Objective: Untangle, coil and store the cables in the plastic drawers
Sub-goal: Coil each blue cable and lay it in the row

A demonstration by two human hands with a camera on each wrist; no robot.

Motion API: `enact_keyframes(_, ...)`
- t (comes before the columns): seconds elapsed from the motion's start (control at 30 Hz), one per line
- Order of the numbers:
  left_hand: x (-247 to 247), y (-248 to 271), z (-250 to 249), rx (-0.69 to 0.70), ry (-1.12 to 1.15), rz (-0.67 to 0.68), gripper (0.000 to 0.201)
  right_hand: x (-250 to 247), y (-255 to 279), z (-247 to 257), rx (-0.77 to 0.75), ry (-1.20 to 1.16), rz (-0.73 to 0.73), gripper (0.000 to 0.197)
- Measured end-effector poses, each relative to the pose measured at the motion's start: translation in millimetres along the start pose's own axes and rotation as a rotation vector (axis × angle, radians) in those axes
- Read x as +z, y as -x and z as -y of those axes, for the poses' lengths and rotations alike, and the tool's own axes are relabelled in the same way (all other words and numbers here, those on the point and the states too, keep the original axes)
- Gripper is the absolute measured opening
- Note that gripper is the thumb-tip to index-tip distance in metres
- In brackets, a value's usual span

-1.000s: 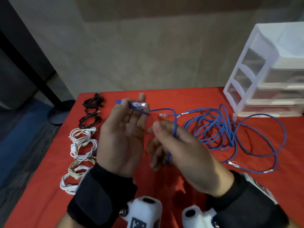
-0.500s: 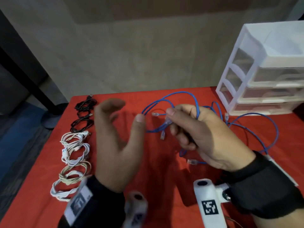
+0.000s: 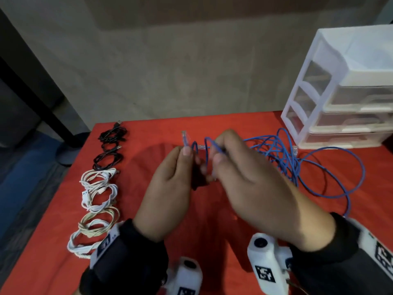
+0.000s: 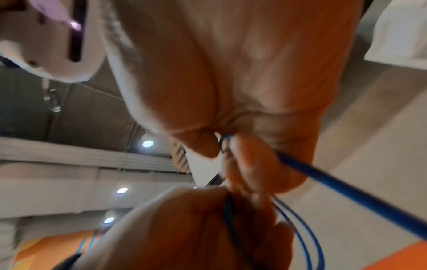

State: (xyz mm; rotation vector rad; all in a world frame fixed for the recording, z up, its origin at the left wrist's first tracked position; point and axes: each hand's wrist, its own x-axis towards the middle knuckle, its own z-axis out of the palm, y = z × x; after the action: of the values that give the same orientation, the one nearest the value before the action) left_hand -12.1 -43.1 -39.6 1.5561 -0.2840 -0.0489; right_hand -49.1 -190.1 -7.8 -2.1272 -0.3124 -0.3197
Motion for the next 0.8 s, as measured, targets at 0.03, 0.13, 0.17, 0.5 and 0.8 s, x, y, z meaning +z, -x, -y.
enact_keyframes(0.03,1,-1,-4,-0.107,0.154,-0.018,0.039,6,3,2,-0.057,0.063,0.068,0.012)
enact_keyframes(0.13,-5,-2,-15,-0.357,0.563,0.071,0.039,22,9,3,-0.137,0.166,0.198,0.02)
enact_keyframes(0.17,-8,-3,-18,-0.392,0.662,0.107,0.04,24,9,2,-0.133,0.19,0.218,0.025)
enact_keyframes(0.5,-71,2,-77,-0.167,0.714,0.306,0.038,-15,2,-40,0.091,0.164,0.603,0.042)
enact_keyframes(0.8,-59,19,-62,-0.116,0.201,0.41,0.038,-71,-69,-23,0.05,0.547,0.331,0.047)
